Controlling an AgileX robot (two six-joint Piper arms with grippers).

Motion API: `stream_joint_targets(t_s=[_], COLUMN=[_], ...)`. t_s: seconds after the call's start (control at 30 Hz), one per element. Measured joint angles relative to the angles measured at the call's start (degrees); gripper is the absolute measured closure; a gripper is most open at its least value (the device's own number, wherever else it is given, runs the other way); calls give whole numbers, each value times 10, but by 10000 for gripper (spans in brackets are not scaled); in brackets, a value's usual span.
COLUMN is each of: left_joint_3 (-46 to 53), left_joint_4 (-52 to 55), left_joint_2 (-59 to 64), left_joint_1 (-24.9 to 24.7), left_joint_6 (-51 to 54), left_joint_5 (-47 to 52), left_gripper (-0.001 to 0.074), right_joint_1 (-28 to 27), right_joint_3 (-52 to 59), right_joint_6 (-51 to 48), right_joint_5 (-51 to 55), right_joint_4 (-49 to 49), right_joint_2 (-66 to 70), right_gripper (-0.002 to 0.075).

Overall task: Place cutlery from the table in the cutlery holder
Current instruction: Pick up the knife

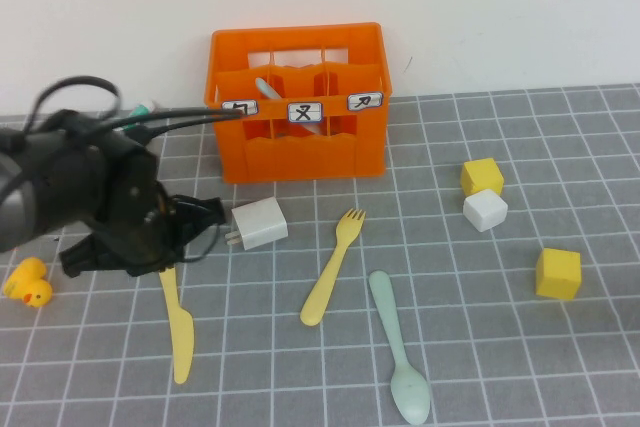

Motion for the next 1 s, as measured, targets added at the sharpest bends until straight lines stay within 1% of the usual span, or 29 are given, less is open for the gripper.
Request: stream_joint_targets(t_s=[0.07, 0.1, 0.2, 0.23, 0.33, 0.4, 0.47, 0.6, 0.77, 0.83, 0.93, 1.0], left_joint_3=[0, 0, 0, 0, 0, 0, 0, 0, -6, -6, -7, -8], left_joint_4=[-37, -53, -95, -102, -109, -110, -110, -109, -109, -109, -106, -101], left_joint_2=[0, 0, 0, 0, 0, 3, 9, 40, 55, 58, 59, 59], left_joint_1=[21, 31, 61, 67, 70, 67, 61, 47, 45, 45, 45, 45], left_joint_6=[35, 56, 111, 122, 147, 154, 156, 141, 129, 129, 128, 128], left_joint_5=[0, 1, 1, 0, -7, -15, -23, -31, -26, -26, -23, -14], left_gripper=[720, 701, 608, 566, 450, 408, 387, 377, 376, 387, 440, 518], right_joint_1=[0, 0, 0, 0, 0, 0, 0, 0, 0, 0, 0, 0], right_joint_3=[0, 0, 0, 0, 0, 0, 0, 0, 0, 0, 0, 0], right_joint_6=[0, 0, 0, 0, 0, 0, 0, 0, -1, -2, -5, -5], right_joint_5=[0, 0, 0, 0, 0, -3, -4, -5, -5, -5, -5, -5], right_joint_4=[0, 0, 0, 0, 0, 1, 2, 2, 3, 3, 3, 3], right_joint_2=[0, 0, 0, 0, 0, 0, 0, 0, 0, 0, 0, 0], right_gripper=[729, 729, 729, 729, 729, 729, 729, 729, 729, 729, 729, 729])
